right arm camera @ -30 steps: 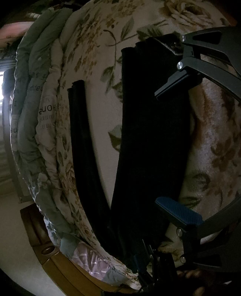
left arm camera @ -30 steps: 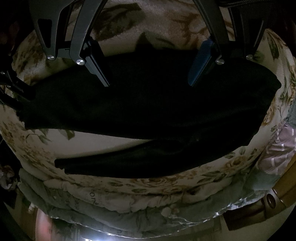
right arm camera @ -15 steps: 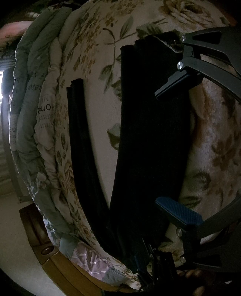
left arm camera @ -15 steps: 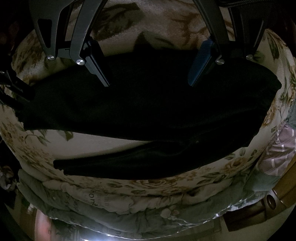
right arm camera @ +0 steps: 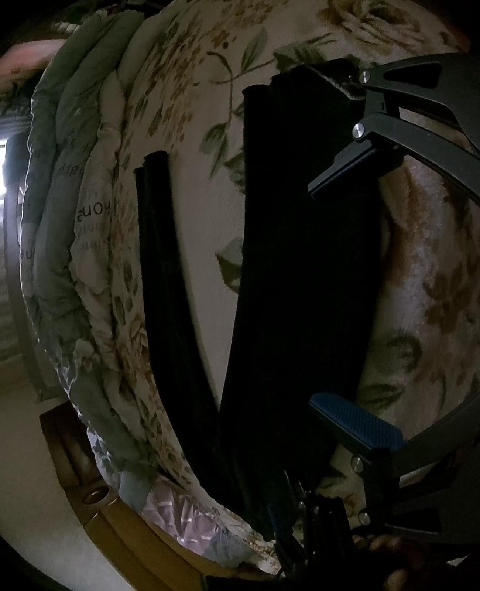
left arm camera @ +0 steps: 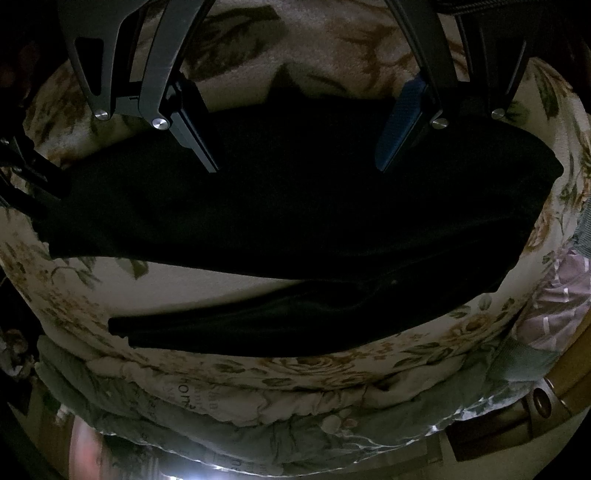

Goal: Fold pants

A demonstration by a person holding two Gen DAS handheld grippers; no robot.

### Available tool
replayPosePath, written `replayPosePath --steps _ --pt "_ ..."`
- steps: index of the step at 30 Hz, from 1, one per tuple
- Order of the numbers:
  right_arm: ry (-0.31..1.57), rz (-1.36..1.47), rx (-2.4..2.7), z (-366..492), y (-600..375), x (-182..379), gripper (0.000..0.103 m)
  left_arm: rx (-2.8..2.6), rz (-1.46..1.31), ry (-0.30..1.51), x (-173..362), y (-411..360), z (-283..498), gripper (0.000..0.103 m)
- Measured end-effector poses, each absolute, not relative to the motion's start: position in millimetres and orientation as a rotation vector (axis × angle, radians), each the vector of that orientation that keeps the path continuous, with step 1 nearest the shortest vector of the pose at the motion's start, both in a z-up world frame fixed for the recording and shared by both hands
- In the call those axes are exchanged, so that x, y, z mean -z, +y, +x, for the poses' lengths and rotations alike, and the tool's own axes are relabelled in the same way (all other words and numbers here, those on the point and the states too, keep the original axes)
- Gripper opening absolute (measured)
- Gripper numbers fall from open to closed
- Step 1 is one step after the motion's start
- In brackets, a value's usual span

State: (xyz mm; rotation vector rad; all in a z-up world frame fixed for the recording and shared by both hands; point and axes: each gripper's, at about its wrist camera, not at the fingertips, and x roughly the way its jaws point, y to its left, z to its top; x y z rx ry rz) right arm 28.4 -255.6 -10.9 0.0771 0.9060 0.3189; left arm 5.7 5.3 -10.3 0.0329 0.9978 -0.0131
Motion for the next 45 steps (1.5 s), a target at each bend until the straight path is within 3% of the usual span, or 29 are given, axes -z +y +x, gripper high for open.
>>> replayPosePath --steps 34,45 --pt "0.907 0.124 -0.338 39 -258 4 0.103 0.061 0.028 1.014 7 1 14 0.084" --pt "0.889 0.147 -0.331 82 -280 -4 0.103 0.106 0.067 0.993 -6 -1 56 0.084"
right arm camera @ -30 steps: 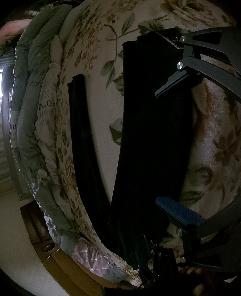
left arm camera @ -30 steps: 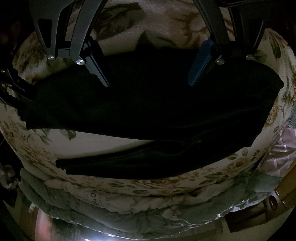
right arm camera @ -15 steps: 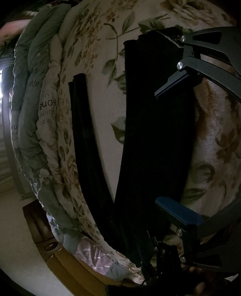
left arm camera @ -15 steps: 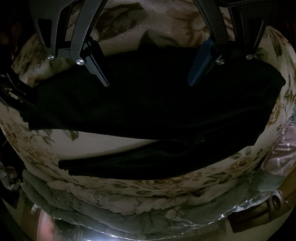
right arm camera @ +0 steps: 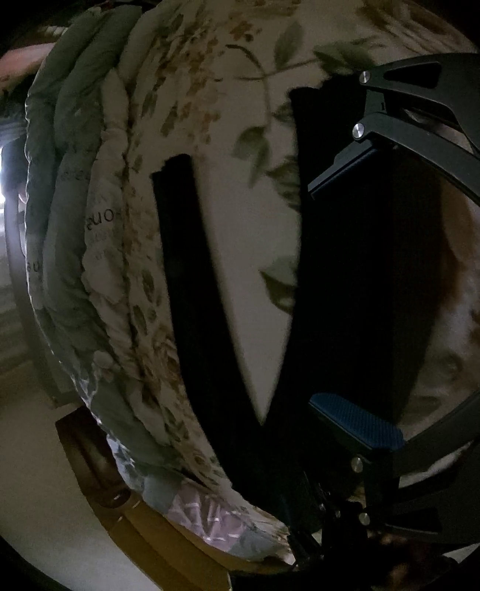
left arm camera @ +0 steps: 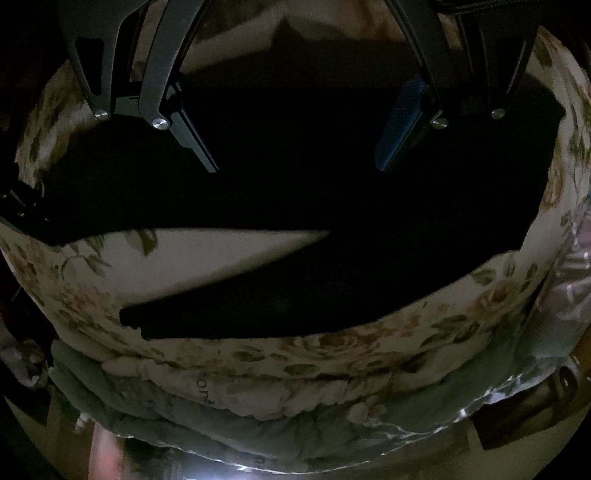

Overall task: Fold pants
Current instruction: 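Lower both grippers onto the pant leg hems and close on them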

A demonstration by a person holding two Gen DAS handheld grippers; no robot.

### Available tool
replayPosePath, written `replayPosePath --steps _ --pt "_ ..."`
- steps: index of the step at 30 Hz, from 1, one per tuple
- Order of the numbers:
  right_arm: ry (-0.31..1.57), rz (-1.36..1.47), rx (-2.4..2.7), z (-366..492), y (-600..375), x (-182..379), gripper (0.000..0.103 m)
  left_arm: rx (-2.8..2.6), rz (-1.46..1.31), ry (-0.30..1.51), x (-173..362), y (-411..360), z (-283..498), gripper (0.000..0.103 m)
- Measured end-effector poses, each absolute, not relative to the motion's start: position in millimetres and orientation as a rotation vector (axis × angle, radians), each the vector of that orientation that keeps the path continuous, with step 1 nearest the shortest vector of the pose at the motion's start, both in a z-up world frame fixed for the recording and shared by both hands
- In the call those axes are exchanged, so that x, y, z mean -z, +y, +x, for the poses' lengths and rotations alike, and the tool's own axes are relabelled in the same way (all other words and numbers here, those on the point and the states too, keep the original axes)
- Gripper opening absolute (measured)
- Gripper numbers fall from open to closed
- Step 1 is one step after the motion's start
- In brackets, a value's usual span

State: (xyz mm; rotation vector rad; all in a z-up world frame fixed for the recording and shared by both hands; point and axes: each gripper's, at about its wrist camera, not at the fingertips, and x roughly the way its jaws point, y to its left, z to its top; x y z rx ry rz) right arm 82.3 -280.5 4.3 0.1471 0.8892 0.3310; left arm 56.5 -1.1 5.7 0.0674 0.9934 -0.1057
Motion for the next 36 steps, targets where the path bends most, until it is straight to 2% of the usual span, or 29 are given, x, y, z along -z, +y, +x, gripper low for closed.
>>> replayPosePath --steps 15,25,36 --pt "0.895 0.162 -0.323 192 -316 -11 0.103 0.158 0.148 1.011 -9 -4 180 0.084" --pt "0.925 0.164 -0.304 261 -342 -4 0.103 0.185 0.216 1.030 8 -12 256 0.084" --pt "1.010 0.169 -0.305 341 -355 36 0.102 0.303 0.293 1.138 43 -30 323 0.084"
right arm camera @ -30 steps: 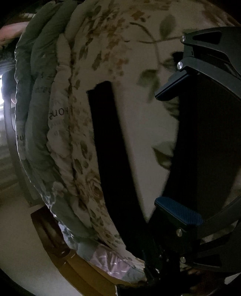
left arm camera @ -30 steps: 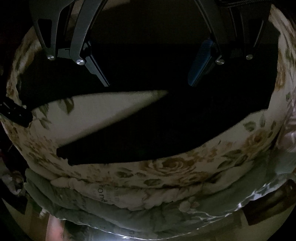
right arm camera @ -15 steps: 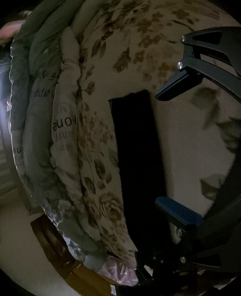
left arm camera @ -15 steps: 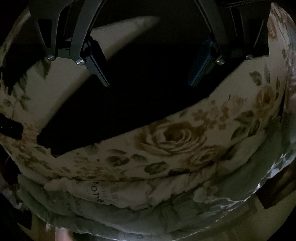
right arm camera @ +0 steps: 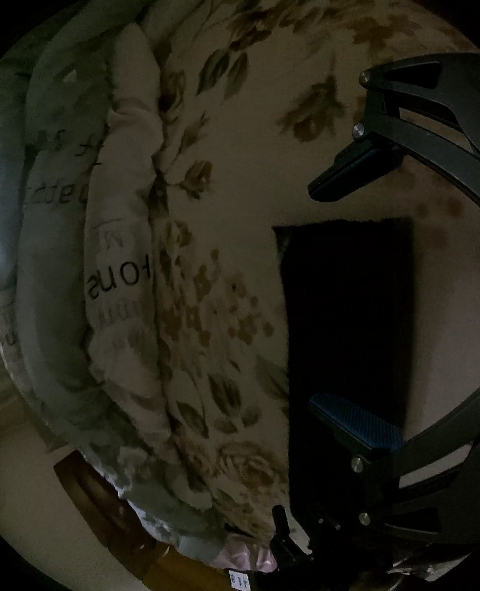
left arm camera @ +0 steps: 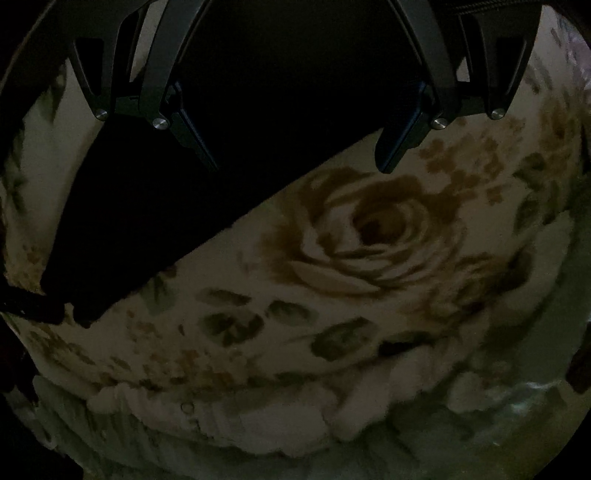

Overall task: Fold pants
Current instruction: 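Lower both grippers onto the pant leg hems and close on them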

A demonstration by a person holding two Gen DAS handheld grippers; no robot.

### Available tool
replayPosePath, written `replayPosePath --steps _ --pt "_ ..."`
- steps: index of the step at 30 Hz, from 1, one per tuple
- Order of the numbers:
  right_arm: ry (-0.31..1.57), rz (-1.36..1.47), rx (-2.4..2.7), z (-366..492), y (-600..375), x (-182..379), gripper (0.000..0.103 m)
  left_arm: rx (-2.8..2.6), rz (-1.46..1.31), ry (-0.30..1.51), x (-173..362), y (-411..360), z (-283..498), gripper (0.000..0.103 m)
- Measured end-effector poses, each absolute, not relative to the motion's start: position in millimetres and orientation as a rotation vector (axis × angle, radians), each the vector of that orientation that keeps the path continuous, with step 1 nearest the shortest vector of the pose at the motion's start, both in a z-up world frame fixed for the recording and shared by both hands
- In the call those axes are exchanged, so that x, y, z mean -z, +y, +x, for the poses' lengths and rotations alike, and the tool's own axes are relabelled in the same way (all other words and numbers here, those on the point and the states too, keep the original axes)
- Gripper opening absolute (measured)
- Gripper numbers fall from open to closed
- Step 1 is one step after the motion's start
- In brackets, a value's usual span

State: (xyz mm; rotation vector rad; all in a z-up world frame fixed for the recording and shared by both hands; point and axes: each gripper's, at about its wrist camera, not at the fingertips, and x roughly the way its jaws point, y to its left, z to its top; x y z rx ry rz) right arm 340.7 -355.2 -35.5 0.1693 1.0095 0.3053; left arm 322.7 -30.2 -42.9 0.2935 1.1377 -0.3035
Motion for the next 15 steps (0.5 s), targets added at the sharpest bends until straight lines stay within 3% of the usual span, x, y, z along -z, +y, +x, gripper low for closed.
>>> replayPosePath --steps 2,3,6,7,8,9,15 --pt "1.020 0.196 -0.304 350 -360 42 0.093 0.326 0.301 1.184 53 -34 331 0.082" --pt "1.032 0.218 -0.316 355 -362 45 0.083 0.356 0.300 1.211 59 -36 333 0.080" --pt "1.069 0.245 -0.319 362 -364 54 0.049 0.405 0.302 1.229 64 -43 331 0.053" --pt "1.070 0.239 -0.307 361 -365 54 0.033 0.431 0.293 1.224 63 -45 329 0.032" --pt "1.064 0.239 -0.298 359 -367 53 0.024 0.442 0.292 1.219 60 -47 325 0.016" --pt "1.054 0.254 -0.301 356 -370 50 0.009 0.435 0.303 1.210 57 -48 322 0.011" --pt "0.950 0.341 -0.364 329 -387 15 0.003 0.489 0.293 1.143 30 -49 283 0.005"
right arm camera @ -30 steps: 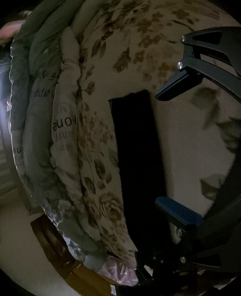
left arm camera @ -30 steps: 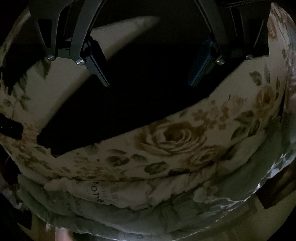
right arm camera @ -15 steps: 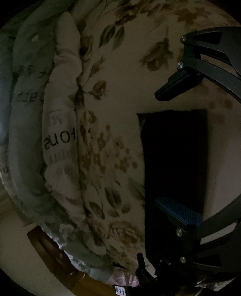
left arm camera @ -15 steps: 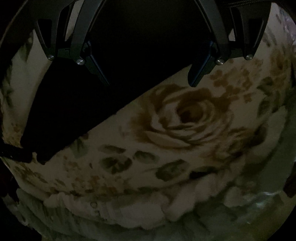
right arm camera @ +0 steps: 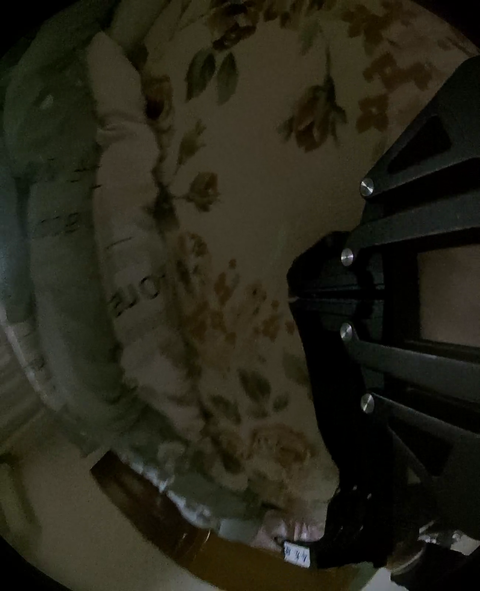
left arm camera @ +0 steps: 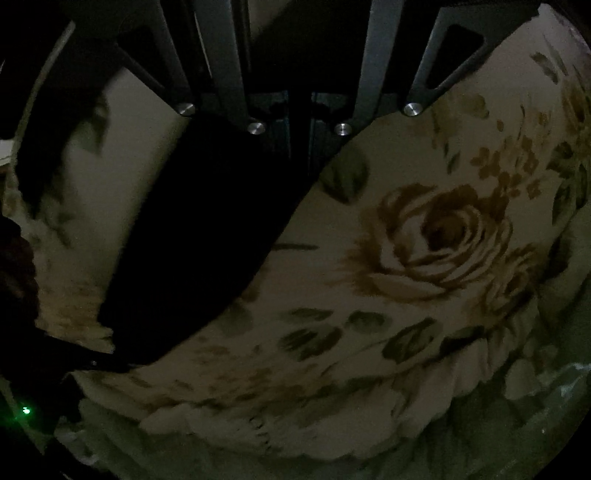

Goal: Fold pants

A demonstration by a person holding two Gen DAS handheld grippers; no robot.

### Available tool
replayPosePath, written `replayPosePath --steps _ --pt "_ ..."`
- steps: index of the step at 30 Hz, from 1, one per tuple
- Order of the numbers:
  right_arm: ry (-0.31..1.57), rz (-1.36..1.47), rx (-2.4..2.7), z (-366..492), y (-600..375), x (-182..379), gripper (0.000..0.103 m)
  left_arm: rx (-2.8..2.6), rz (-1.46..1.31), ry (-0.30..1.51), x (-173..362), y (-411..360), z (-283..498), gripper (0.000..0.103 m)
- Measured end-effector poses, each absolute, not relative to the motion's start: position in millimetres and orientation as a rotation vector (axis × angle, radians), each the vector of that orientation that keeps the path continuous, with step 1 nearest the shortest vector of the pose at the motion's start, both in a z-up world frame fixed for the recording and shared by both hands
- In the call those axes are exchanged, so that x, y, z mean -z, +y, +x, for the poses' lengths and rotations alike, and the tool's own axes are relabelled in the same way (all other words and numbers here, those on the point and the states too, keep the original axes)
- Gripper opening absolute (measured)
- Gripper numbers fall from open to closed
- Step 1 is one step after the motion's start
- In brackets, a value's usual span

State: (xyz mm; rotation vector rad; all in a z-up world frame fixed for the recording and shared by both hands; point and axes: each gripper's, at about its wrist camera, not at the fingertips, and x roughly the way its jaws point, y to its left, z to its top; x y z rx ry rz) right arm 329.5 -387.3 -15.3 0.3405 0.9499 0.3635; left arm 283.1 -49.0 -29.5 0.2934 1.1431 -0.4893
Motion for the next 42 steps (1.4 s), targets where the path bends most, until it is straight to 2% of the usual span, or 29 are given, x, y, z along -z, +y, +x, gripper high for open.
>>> replayPosePath --steps 7,16,28,42 --pt "0.871 0.306 -0.481 278 -383 -25 0.003 0.539 0.253 1.072 -6 -53 219 0.004" --pt "0.843 0.283 -0.496 206 -396 -41 0.003 0.555 0.197 1.039 -24 -61 149 0.004" --pt "0.915 0.331 -0.442 124 -442 -20 0.003 0.585 0.185 1.037 -21 -70 78 0.003" --pt "1.048 0.183 -0.458 72 -436 -10 0.003 0.594 0.226 1.046 -3 -69 29 0.004"
